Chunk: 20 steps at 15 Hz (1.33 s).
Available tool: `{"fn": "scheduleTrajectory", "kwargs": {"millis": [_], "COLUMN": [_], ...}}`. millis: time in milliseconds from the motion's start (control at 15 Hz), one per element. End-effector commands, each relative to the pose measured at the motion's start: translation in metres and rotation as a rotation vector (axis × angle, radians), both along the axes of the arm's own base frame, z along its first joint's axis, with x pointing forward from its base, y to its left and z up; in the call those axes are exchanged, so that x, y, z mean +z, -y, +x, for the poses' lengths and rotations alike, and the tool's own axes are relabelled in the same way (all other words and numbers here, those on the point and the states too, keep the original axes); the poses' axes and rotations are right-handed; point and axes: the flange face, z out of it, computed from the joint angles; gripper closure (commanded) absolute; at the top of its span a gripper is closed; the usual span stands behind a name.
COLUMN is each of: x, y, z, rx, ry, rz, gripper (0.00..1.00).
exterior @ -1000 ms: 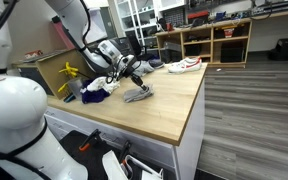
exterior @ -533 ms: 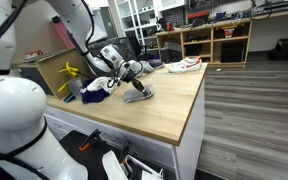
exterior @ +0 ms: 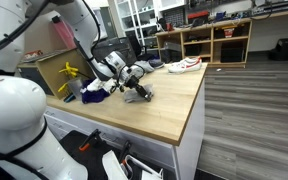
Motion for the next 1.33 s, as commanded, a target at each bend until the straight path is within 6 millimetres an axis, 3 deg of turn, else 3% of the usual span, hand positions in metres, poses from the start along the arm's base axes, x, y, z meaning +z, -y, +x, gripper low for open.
{"fn": "scheduleTrajectory", "kwargs": {"millis": [0,400,600,800,1267], "x": [0.026,0.108,0.133,0.124,0.067], "y": [-0.013,-0.044,-0.05,-0.039,-0.004], "z": [0.007,0.013,0.025,0.036,0.043], "rx": [0.017,0.114,0.134,0.099,0.036], "ry": [0.03,0.09,0.11,0.108,0.104], "rz": [0.004,0.104,0.128,0.121,0.104], "gripper": [1.0,1.0,1.0,1.0,1.0]}}
